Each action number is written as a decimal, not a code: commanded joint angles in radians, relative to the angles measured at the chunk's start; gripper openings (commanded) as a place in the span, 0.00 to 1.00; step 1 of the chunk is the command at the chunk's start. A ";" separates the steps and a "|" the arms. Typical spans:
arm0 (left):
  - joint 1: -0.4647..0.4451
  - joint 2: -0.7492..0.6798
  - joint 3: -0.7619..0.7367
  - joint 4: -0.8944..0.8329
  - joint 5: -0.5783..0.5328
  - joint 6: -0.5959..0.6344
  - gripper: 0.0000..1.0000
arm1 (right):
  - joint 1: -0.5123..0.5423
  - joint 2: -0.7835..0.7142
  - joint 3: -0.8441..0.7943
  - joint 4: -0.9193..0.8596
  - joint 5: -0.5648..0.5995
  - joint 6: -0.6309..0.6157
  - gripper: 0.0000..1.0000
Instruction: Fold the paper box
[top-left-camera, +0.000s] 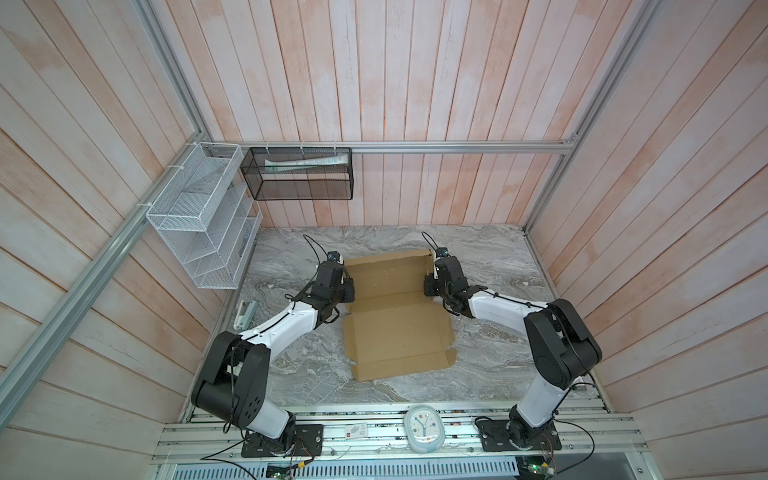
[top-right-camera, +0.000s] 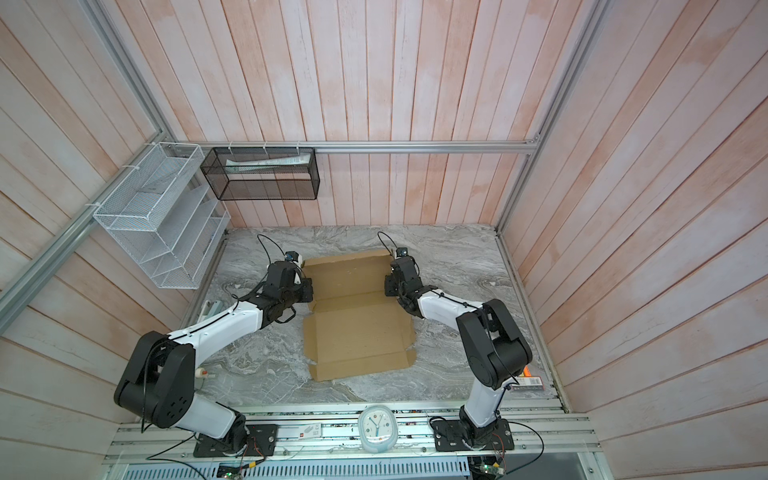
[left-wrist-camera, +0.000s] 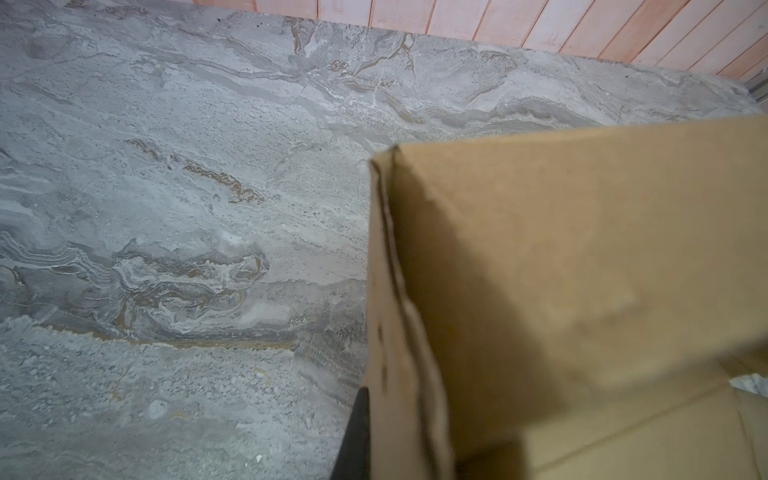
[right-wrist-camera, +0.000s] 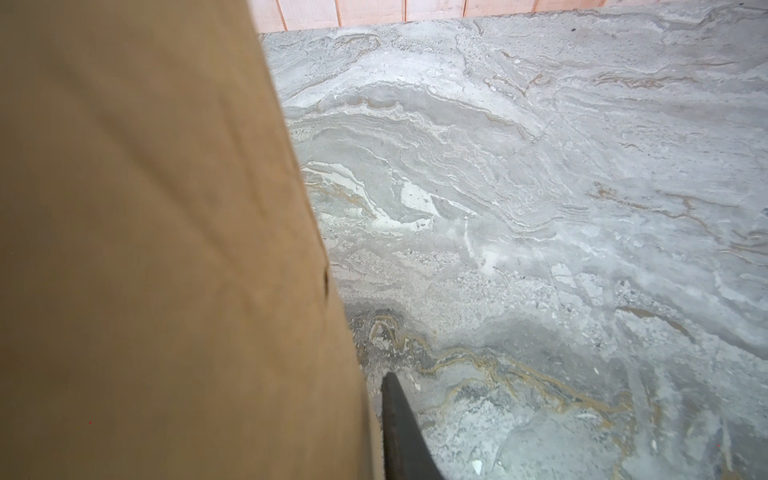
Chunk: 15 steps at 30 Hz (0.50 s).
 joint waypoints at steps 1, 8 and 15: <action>-0.004 -0.029 0.003 0.029 -0.037 -0.015 0.00 | 0.002 0.003 0.027 -0.048 0.017 -0.014 0.22; -0.006 -0.029 0.005 0.023 -0.052 -0.001 0.00 | 0.001 -0.021 0.053 -0.044 0.027 -0.013 0.27; -0.008 -0.035 -0.001 0.022 -0.061 0.007 0.00 | 0.002 -0.032 0.070 -0.008 0.061 -0.019 0.30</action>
